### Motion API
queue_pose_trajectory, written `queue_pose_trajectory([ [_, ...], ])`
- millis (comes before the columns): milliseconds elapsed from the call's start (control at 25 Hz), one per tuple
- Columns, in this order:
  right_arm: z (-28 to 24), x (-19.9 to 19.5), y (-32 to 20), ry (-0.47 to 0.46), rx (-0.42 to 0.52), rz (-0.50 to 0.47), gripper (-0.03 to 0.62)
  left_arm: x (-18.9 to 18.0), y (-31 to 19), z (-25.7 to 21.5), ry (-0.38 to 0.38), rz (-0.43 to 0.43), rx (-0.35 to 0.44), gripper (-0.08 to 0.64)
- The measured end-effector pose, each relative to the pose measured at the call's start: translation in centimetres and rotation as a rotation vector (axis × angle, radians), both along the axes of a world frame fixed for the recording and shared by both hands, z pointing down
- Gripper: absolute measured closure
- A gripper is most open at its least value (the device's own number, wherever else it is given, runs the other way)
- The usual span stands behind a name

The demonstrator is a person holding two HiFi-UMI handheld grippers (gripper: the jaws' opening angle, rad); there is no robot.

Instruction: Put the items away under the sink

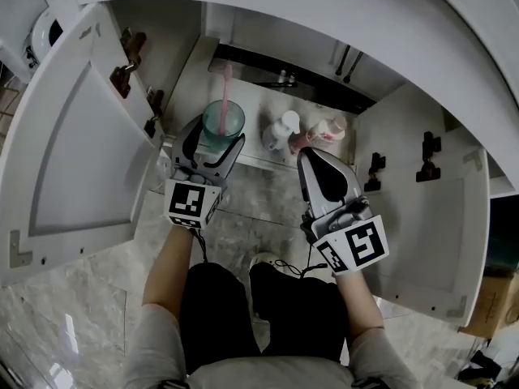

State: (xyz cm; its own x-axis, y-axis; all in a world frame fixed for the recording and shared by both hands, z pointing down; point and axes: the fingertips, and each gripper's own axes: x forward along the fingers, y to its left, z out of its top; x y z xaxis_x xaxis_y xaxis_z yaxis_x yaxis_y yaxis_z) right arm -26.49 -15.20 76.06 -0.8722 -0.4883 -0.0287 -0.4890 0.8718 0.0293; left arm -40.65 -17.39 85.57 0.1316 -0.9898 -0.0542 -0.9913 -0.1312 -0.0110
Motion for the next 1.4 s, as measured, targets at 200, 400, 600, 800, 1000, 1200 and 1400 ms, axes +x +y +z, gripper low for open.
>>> queue_pose_trajectory([
  [200, 0.4, 0.5, 0.5, 0.007, 0.011, -0.010, 0.581, -0.3, -1.3, 3.3, -0.005, -0.028, -0.038, 0.218],
  [400, 0.6, 1.2, 0.4, -0.002, 0.005, 0.002, 0.580, -0.3, -2.2, 5.2, -0.005, -0.050, -0.060, 0.218],
  [600, 1.0, 1.5, 0.5, 0.008, 0.005, -0.004, 0.581, -0.4, -3.3, 6.6, -0.009, -0.066, -0.075, 0.218],
  [800, 1.1, 1.6, 0.3, 0.012, 0.003, -0.007, 0.581, -0.7, -4.0, 7.7, -0.001, -0.077, -0.084, 0.218],
  [1000, 1.6, 1.4, 0.2, 0.024, -0.008, -0.016, 0.581, -0.9, -4.7, 8.5, -0.027, -0.083, -0.087, 0.218],
  [1200, 1.7, 1.5, 0.1, 0.028, -0.006, -0.015, 0.581, -1.1, -5.1, 9.1, -0.044, -0.095, -0.093, 0.218],
  [1400, 1.6, 1.6, 0.0, 0.018, -0.010, -0.012, 0.581, -1.2, -4.4, 9.4, -0.028, -0.100, -0.086, 0.218],
])
